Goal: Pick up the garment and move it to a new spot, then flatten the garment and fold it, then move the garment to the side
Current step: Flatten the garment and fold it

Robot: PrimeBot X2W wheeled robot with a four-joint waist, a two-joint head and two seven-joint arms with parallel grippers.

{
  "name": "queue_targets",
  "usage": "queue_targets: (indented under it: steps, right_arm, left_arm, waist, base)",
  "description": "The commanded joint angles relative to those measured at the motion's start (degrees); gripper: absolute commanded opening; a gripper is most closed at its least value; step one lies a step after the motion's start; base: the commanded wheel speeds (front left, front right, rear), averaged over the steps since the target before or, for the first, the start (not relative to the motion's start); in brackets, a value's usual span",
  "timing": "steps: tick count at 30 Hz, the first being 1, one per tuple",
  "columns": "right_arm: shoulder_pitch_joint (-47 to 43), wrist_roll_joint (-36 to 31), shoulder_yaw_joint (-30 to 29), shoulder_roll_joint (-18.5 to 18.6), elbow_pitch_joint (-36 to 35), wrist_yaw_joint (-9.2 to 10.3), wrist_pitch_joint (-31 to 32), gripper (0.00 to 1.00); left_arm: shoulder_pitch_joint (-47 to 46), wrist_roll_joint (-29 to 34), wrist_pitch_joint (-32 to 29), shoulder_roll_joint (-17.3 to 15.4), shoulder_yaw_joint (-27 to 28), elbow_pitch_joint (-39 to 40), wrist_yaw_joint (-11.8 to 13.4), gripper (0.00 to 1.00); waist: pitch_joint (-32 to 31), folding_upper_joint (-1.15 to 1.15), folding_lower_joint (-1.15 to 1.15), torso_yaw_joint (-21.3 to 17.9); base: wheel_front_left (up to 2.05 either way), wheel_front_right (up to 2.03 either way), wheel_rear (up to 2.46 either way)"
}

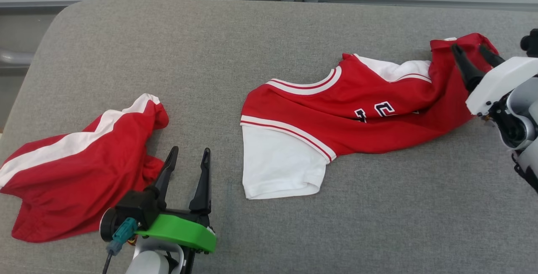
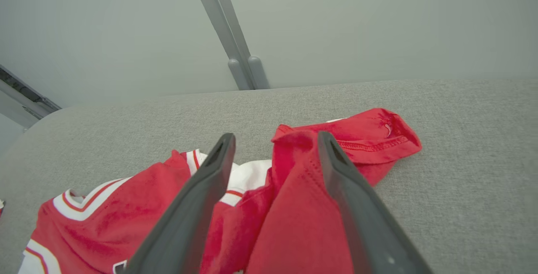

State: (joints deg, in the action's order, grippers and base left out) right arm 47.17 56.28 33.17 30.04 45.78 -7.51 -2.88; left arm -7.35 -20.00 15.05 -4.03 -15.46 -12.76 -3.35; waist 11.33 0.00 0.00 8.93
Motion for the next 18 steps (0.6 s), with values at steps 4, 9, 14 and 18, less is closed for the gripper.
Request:
queue_targets:
  steps: [4,9,14,18]
  right_arm:
    - [-1.01,3.12,-0.74,2.60,-1.93,0.04,1.45,1.00]
    - [-1.16,2.96,-2.05,6.24,-0.65,0.05,-0.37,1.00]
    - [-3.65,4.49,-4.12,9.09,0.09,0.06,-1.84,1.00]
    - [-7.81,5.41,-4.68,10.77,0.27,0.05,-1.06,1.00]
  left_arm:
    - [-0.58,0.88,0.17,0.24,0.11,-0.58,-0.33,1.00]
    - [-0.86,0.88,0.17,0.39,0.18,-1.00,-0.49,1.00]
    - [-0.47,0.99,0.18,0.43,0.25,-1.17,-0.59,1.00]
    - [0.21,0.89,0.18,0.53,0.36,-1.20,-0.48,1.00]
  waist:
    - [0.92,0.00,0.00,0.62]
    - [1.27,0.00,0.00,1.06]
    - [0.97,0.00,0.00,1.15]
    - [0.75,0.00,0.00,0.91]
  base:
    - [0.00,0.00,0.00]
    - [0.00,0.00,0.00]
    - [0.00,0.00,0.00]
    - [0.00,0.00,0.00]
